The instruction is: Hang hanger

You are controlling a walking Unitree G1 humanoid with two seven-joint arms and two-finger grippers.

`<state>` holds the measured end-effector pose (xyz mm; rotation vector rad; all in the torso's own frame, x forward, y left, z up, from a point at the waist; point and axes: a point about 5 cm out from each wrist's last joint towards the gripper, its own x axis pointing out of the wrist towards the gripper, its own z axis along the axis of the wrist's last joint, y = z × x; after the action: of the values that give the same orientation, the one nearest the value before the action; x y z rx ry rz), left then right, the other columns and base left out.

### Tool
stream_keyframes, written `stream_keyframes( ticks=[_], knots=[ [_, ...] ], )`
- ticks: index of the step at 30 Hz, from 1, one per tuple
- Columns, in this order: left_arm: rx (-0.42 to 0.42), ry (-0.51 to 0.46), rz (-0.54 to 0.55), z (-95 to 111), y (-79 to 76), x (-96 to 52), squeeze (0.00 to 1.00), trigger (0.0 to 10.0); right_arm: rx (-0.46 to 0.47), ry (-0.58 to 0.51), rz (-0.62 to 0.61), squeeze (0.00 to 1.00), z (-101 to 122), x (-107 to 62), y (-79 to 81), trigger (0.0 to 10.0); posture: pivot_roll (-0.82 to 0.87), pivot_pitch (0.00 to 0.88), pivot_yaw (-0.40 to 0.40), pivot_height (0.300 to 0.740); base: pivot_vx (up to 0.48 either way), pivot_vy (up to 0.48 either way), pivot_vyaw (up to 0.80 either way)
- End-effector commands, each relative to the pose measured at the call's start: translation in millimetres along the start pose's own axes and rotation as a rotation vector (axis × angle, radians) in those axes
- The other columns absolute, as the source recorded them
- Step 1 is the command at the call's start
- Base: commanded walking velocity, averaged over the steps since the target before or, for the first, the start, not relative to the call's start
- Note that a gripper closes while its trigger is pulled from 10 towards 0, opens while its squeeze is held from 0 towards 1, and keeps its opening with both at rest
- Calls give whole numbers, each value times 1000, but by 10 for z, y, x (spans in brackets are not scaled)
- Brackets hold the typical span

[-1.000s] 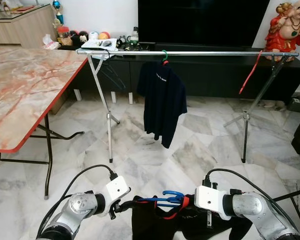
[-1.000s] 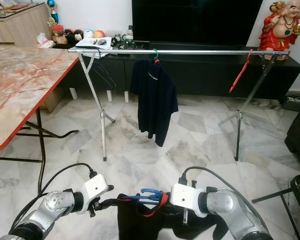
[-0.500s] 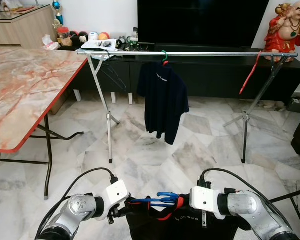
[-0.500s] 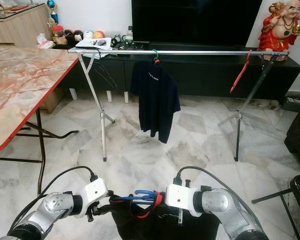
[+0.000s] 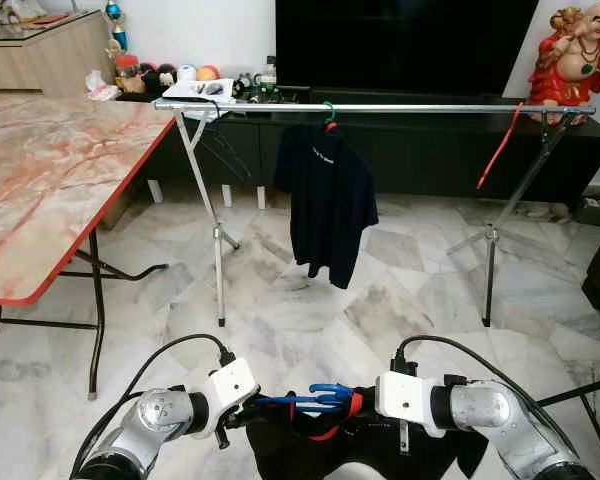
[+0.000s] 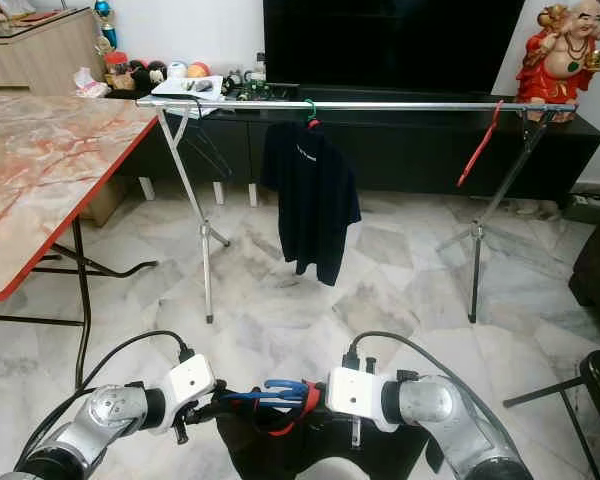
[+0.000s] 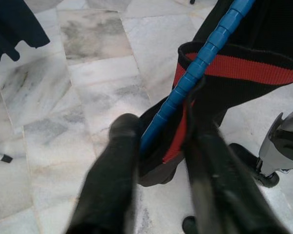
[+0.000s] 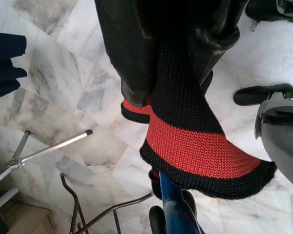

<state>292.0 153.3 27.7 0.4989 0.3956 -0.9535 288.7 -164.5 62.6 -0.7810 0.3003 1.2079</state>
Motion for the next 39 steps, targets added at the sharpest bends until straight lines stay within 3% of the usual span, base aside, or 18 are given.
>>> stream_keyframes(
  ticks=[1,19,25,26,30,36,39],
  knots=[
    [11,12,-9,-16,-8,-2,0,0,-35,-48,-39,0,118,-23,-116,10000,100,0,-11,740,0,0,0],
    [12,37,1,-79,-15,-37,0,0,-30,-26,-69,0,81,-48,-146,10000,103,3,-16,740,0,0,0],
    [46,123,95,-181,52,-79,0,0,-20,-19,-83,0,61,-94,-163,10000,103,9,-19,740,0,0,0],
    [80,198,160,-260,102,-119,0,0,-16,-9,-98,0,37,-137,-168,10000,103,9,-19,740,0,0,0],
    [114,307,215,-396,127,-183,0,0,9,-7,-112,0,2,-201,-156,10000,97,13,-20,740,0,0,0],
    [131,385,152,-527,2,-182,0,0,29,8,-117,0,-58,-271,-122,10000,94,16,-19,740,0,0,0],
    [145,392,65,-550,-95,-154,0,0,44,-5,-133,0,-43,-292,-140,10000,94,22,-20,740,0,0,0]
  ],
)
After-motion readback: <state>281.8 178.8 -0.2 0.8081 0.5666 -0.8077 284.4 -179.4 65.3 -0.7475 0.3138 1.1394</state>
